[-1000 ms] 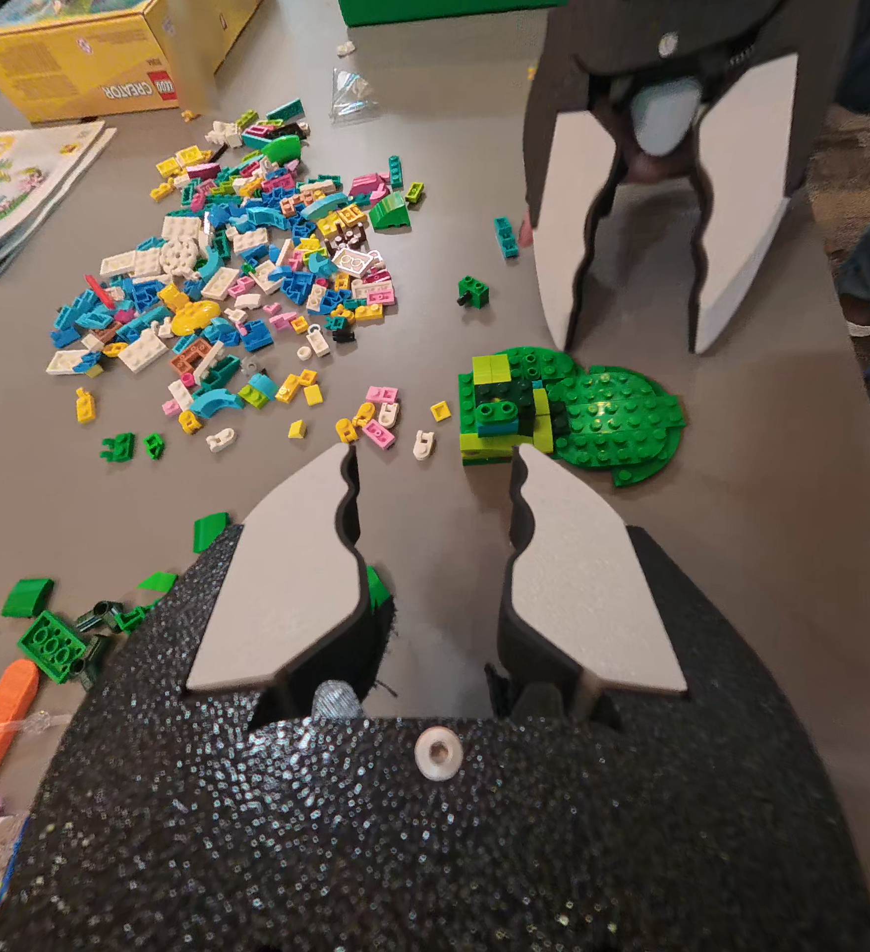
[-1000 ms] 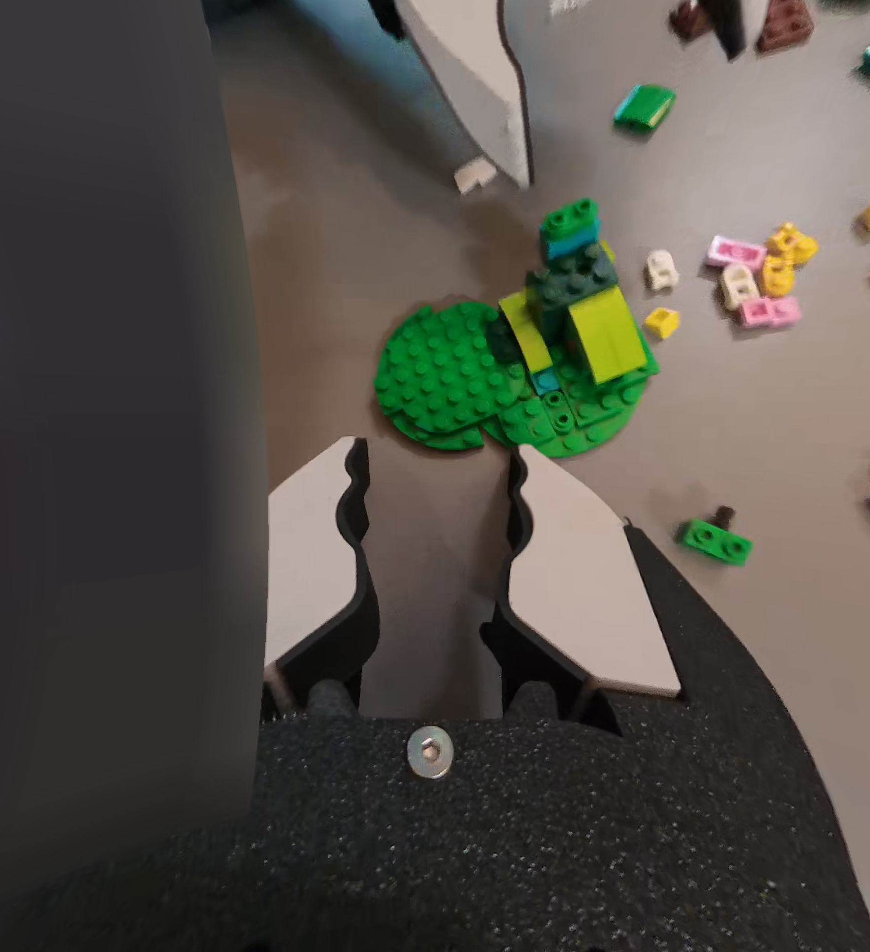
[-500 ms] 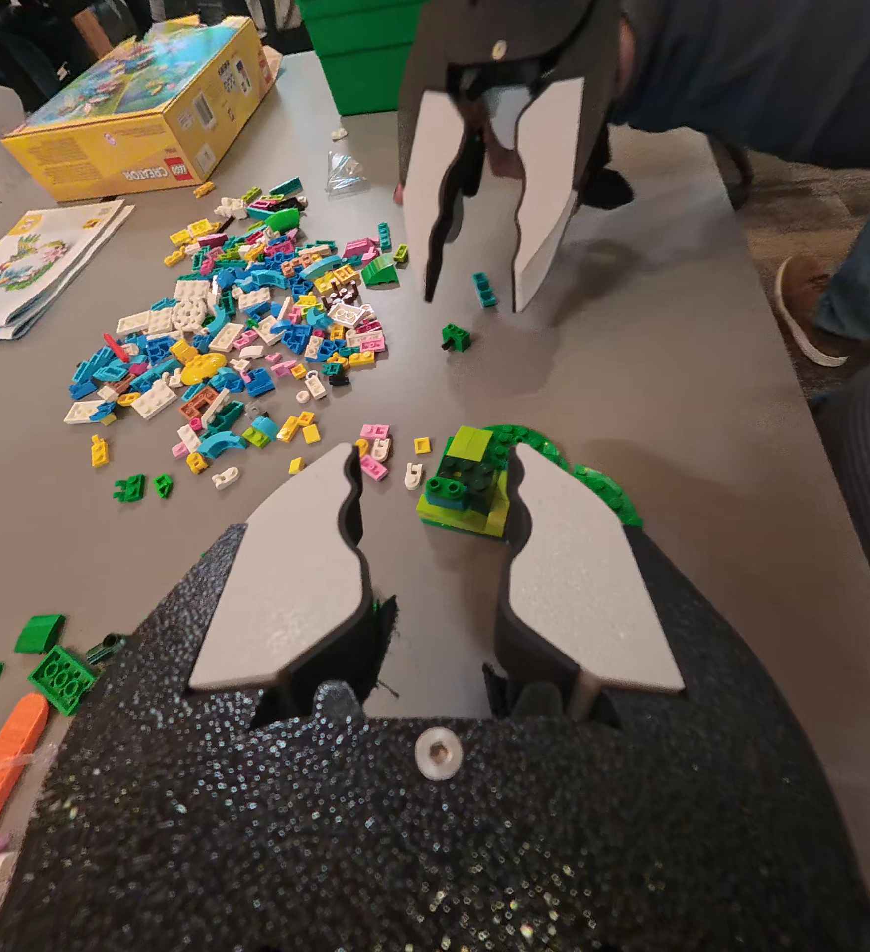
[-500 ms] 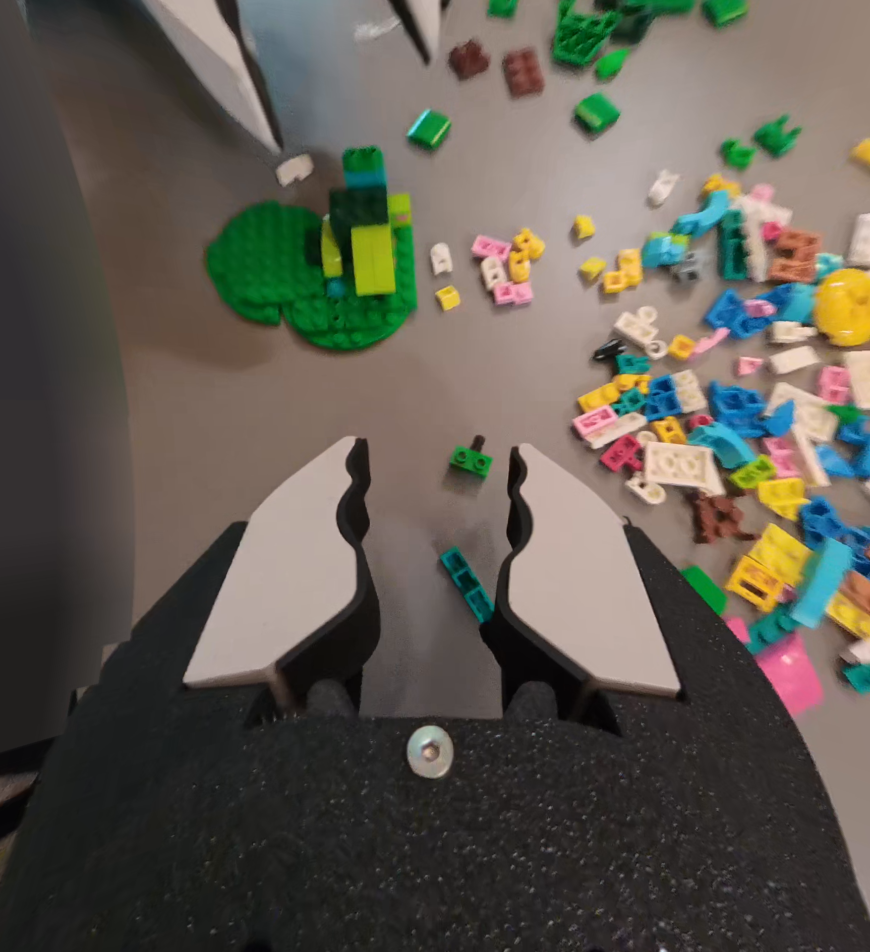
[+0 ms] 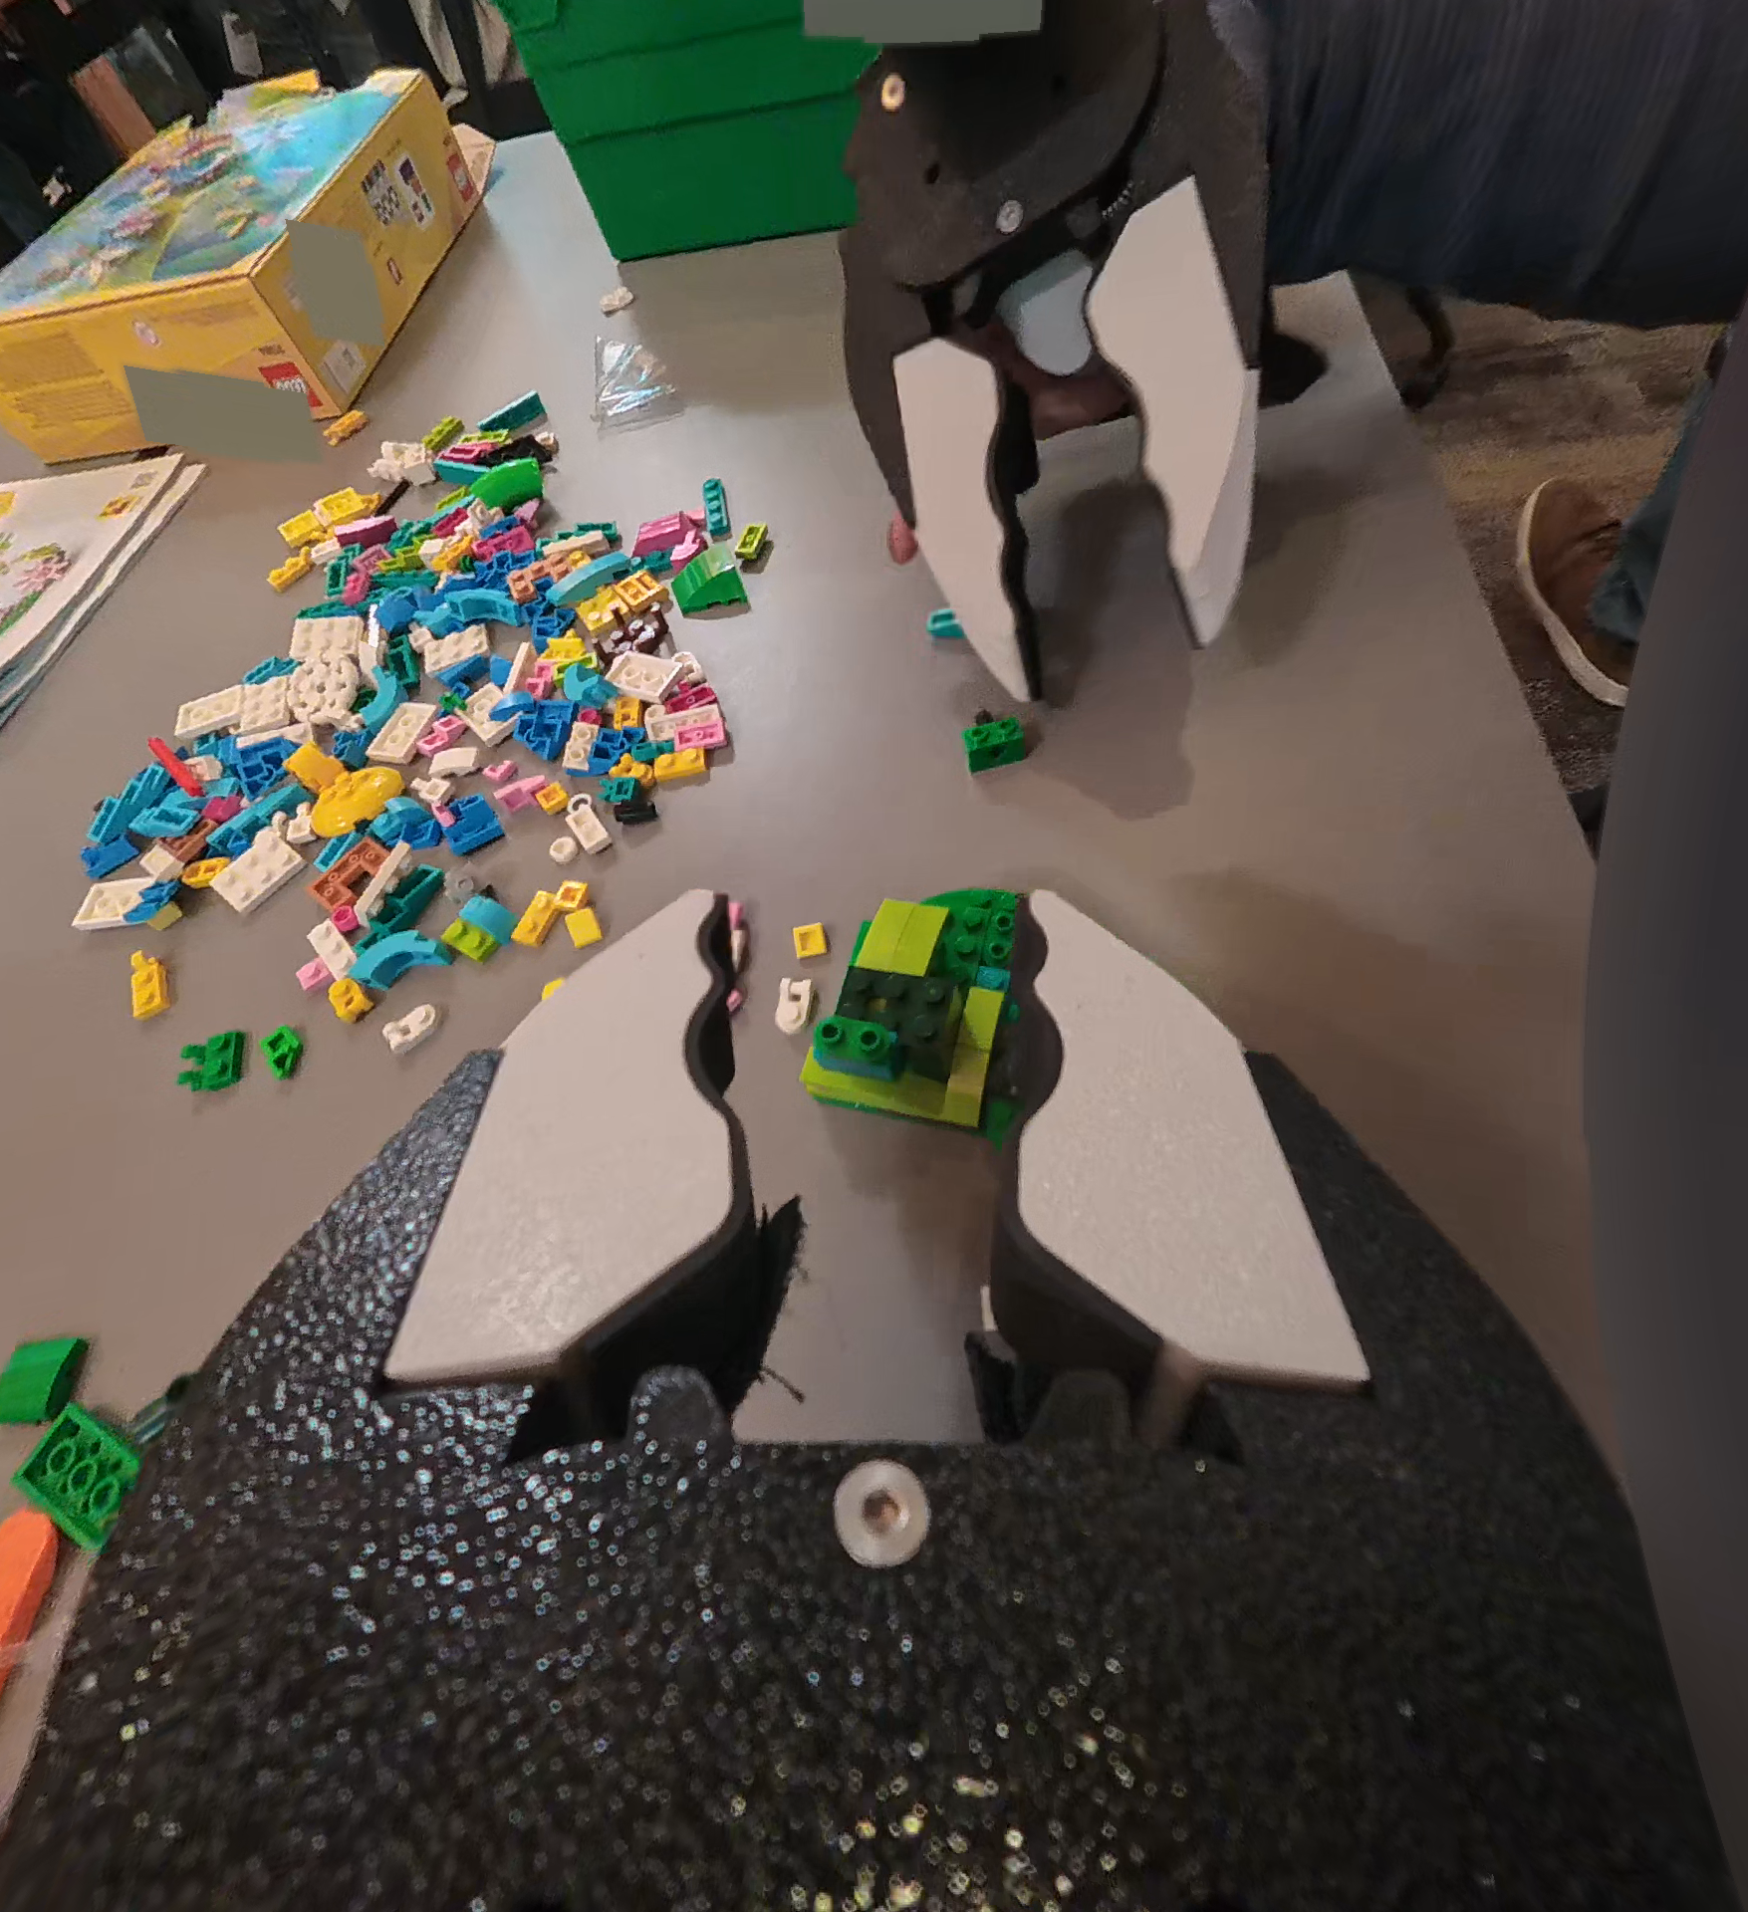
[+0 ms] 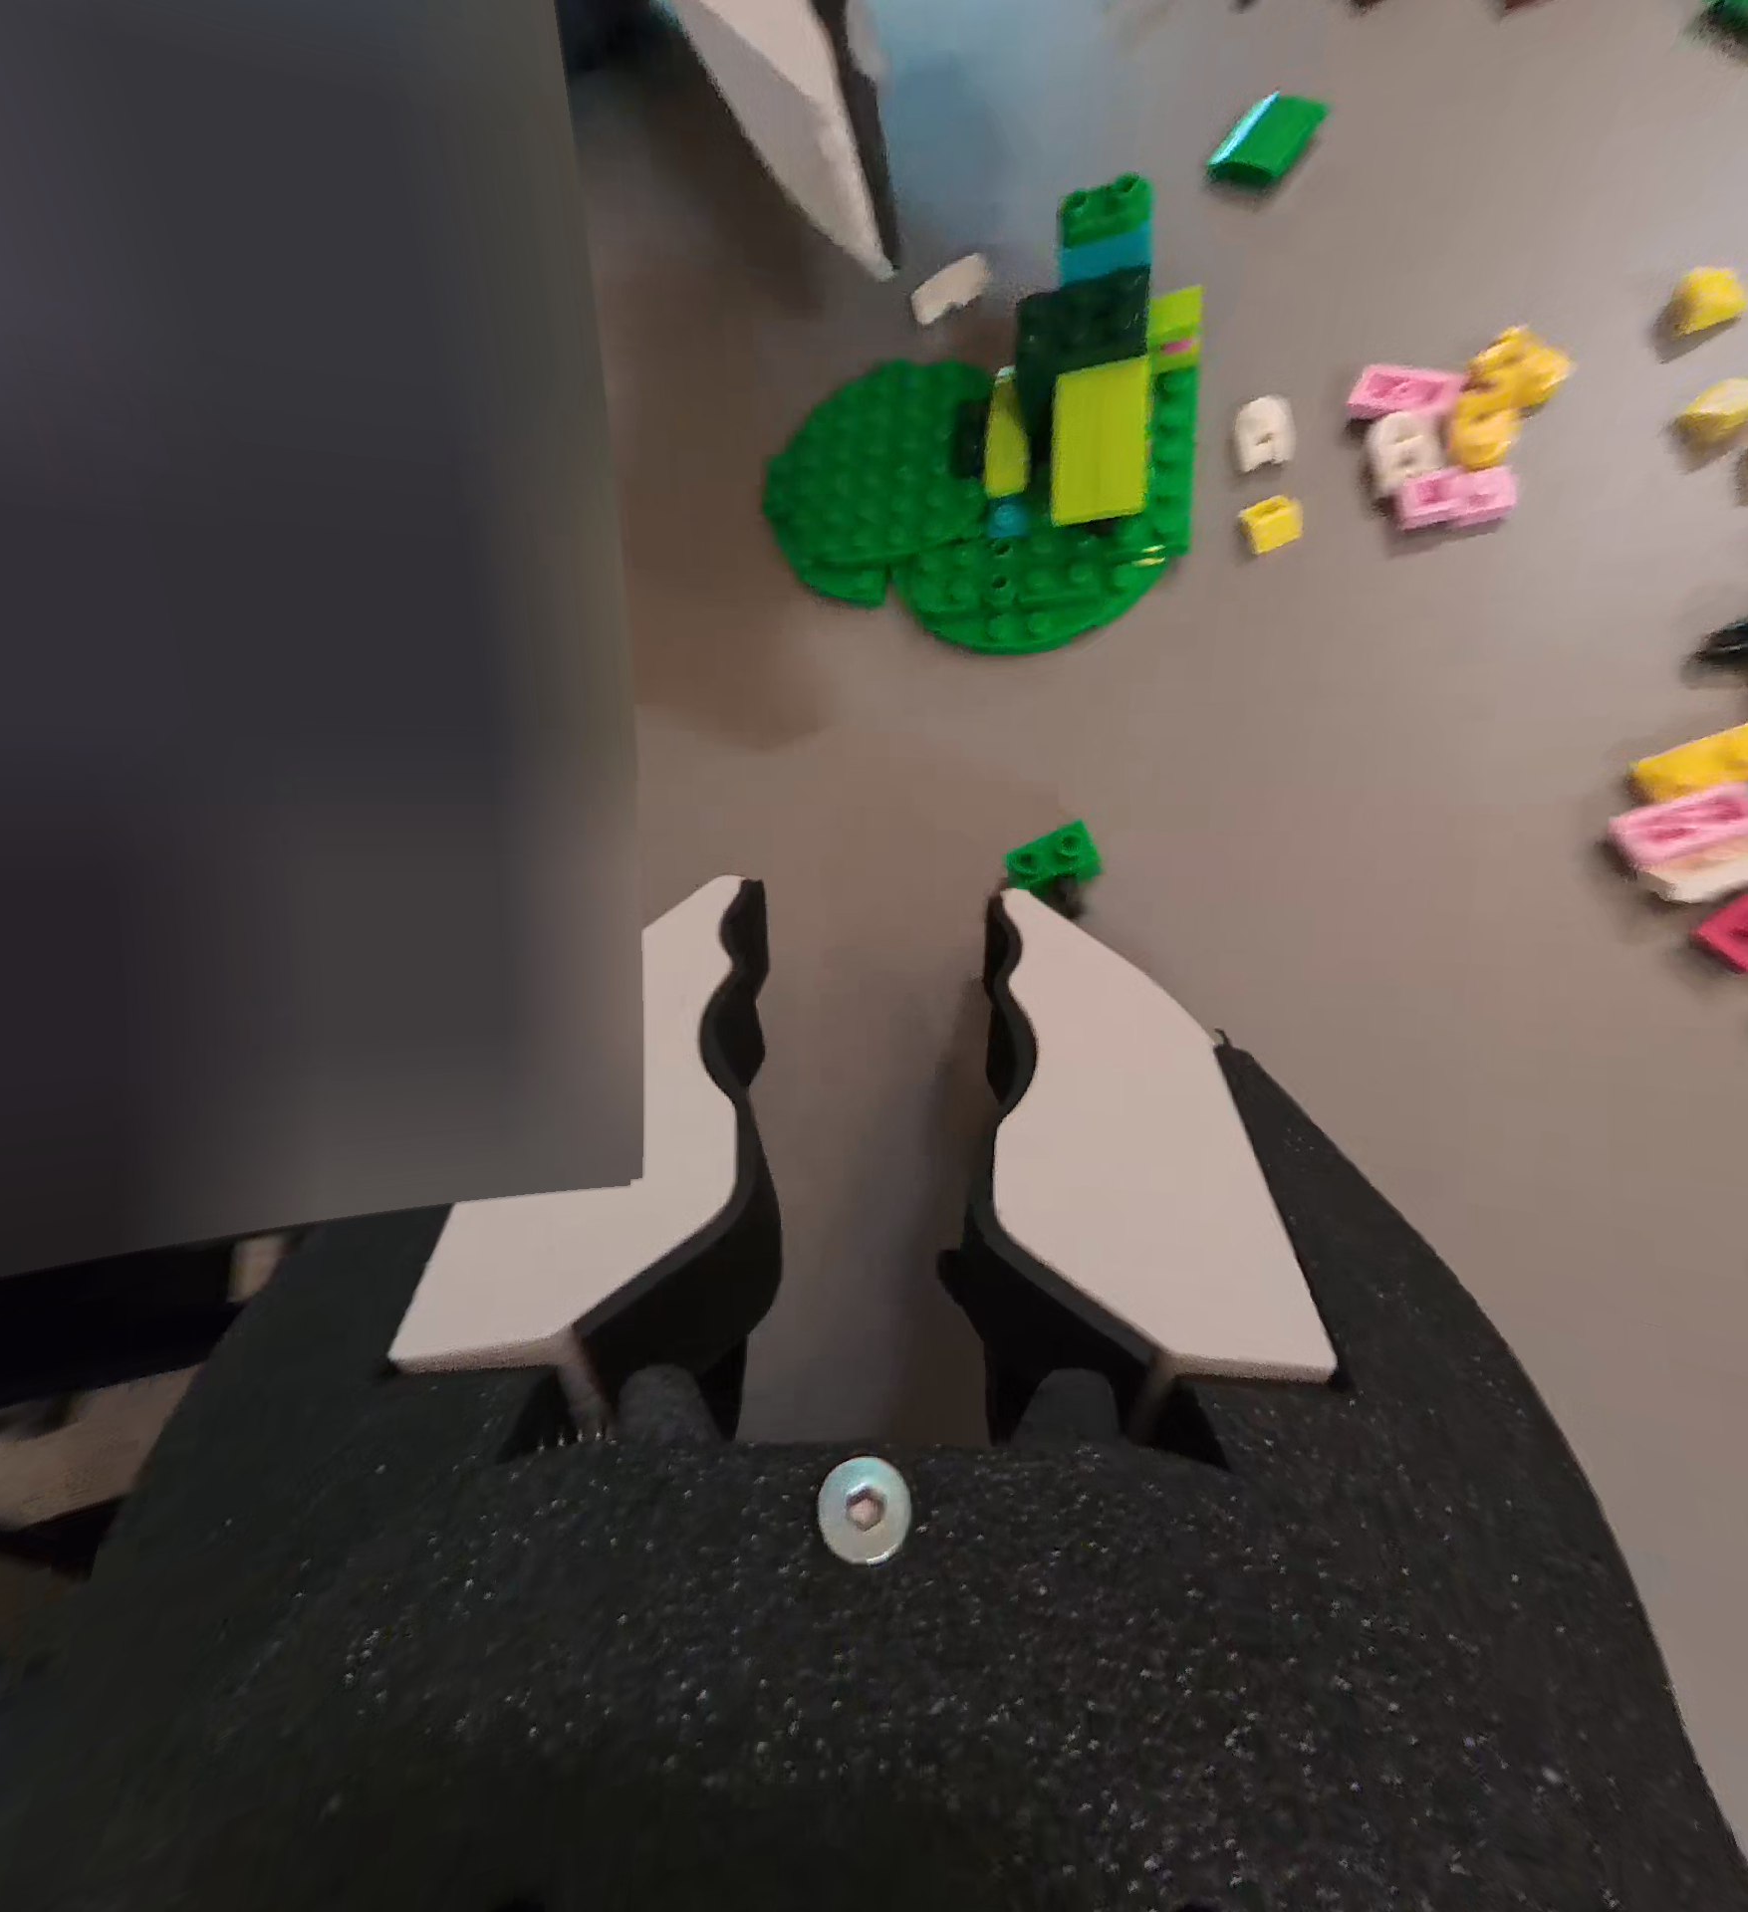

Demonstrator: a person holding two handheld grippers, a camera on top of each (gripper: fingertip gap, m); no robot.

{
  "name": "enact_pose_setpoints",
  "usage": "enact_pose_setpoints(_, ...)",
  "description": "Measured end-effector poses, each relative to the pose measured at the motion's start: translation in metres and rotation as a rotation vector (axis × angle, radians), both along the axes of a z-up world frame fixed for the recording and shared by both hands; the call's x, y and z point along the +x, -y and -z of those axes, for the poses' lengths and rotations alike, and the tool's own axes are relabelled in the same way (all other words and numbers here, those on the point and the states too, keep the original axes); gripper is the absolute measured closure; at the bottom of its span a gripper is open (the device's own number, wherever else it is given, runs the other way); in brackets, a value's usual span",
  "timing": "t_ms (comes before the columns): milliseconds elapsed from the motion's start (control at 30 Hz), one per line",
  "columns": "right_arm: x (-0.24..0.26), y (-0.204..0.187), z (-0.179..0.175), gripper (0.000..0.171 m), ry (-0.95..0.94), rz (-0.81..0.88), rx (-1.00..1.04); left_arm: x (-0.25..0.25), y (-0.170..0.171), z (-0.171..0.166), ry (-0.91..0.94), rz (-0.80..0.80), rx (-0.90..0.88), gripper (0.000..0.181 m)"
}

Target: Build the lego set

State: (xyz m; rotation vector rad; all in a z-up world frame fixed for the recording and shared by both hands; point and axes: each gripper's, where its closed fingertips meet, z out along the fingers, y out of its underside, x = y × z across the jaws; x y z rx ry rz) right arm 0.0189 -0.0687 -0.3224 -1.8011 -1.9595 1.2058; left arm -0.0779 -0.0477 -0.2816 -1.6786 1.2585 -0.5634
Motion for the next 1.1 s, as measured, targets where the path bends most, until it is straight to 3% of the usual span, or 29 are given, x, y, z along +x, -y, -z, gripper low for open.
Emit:
enact_pose_setpoints(167, 0.004, -0.035, 0.003, 0.149, -0.061, 0.024, 0.237, 0.007, 0.006, 0.0, -0.016, 0.031, 0.016, 0.131)
enact_pose_setpoints(400, -0.001, -0.037, 0.016, 0.159, -0.032, -0.074, 0.351, 0.002, 0.01, 0.002, -0.026, 0.051, 0.016, 0.13)
enact_pose_setpoints(633, -0.007, -0.032, 0.019, 0.16, -0.044, -0.125, 0.334, -0.017, 0.008, 0.028, -0.142, 0.077, -0.03, 0.129)
enact_pose_setpoints(800, -0.01, -0.029, 0.019, 0.167, -0.057, -0.138, 0.322, -0.018, 0.005, 0.033, -0.123, 0.108, -0.083, 0.13)
enact_pose_setpoints(1100, -0.03, -0.036, -0.013, 0.168, -0.187, 0.03, 0.296, -0.008, 0.002, 0.041, -0.101, 0.15, -0.129, 0.135)
